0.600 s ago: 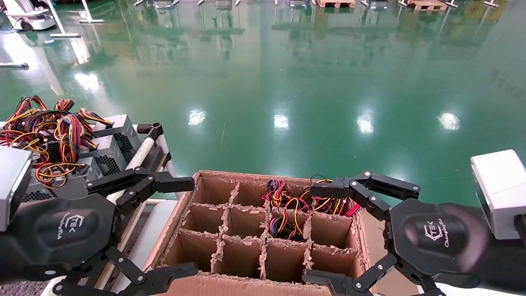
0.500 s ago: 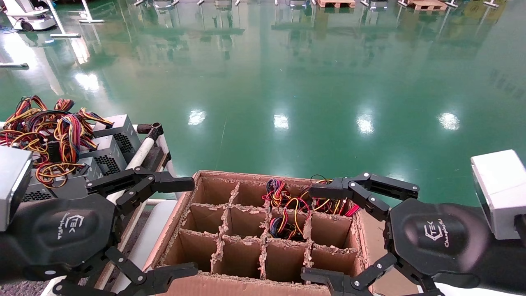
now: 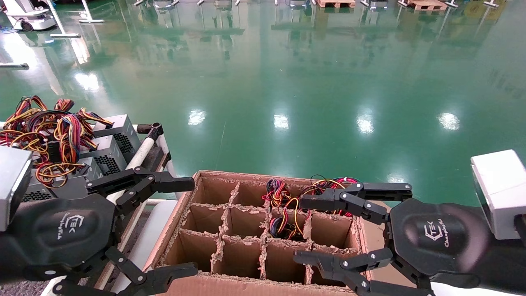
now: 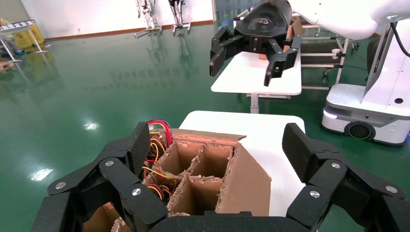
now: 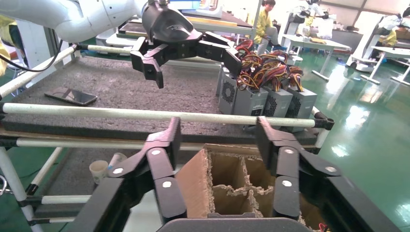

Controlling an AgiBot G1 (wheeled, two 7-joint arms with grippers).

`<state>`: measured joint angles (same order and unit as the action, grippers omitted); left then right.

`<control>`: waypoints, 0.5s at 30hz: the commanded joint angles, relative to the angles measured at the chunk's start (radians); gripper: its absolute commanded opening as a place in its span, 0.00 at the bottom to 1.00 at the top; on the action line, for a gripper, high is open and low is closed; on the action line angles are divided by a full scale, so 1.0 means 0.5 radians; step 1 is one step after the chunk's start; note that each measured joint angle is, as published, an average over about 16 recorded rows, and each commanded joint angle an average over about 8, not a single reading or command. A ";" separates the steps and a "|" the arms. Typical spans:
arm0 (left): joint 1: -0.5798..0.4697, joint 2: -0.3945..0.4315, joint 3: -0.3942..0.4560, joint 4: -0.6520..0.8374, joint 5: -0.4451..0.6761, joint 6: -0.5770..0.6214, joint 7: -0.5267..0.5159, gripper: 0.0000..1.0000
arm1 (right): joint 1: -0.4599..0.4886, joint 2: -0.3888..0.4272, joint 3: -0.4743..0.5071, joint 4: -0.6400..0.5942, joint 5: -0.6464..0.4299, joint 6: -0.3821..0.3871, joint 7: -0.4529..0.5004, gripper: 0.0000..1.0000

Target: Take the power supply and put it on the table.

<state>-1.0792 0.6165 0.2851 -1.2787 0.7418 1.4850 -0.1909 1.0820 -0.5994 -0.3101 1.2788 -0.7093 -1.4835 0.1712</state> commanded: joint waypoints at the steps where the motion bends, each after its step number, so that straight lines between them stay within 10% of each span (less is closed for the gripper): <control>1: 0.005 -0.003 -0.005 -0.001 -0.011 0.006 0.001 1.00 | 0.000 0.000 0.000 0.000 0.000 0.000 0.000 0.00; 15: -0.363 0.314 0.245 0.334 0.443 -0.211 -0.170 1.00 | 0.001 0.000 -0.001 -0.001 0.000 0.000 -0.001 0.00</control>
<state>-1.2600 0.7748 0.4123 -1.1037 0.9659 1.3896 -0.2760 1.0824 -0.5994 -0.3107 1.2782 -0.7091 -1.4837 0.1708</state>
